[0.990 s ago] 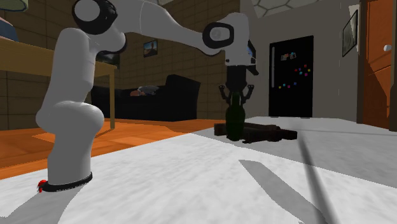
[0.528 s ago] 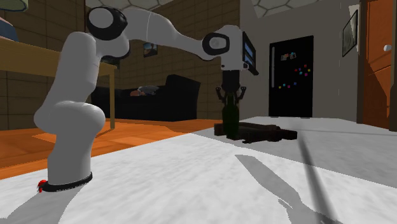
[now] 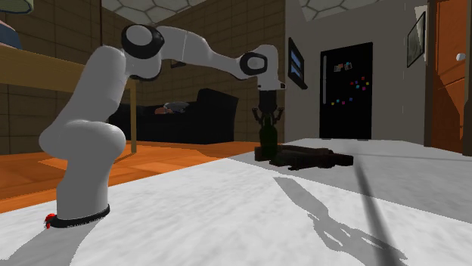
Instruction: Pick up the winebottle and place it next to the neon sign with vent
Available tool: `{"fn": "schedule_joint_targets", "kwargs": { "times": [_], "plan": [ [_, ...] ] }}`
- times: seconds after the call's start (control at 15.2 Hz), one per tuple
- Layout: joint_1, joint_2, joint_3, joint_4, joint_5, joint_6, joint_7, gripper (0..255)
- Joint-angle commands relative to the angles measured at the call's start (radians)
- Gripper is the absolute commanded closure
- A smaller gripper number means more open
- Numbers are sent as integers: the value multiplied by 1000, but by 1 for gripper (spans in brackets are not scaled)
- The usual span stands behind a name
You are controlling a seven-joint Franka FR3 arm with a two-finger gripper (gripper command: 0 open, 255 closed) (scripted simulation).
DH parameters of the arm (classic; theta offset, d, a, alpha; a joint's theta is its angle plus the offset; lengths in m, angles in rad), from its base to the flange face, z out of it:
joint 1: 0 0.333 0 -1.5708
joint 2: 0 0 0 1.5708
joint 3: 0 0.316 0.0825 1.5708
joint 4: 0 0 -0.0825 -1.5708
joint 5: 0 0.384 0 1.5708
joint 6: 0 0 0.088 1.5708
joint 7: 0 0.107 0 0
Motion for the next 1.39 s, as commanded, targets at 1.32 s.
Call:
{"fn": "schedule_joint_targets", "kwargs": {
  "times": [1.32],
  "plan": [
    [-11,237,113,157,129,64,110,255]
  ]
}}
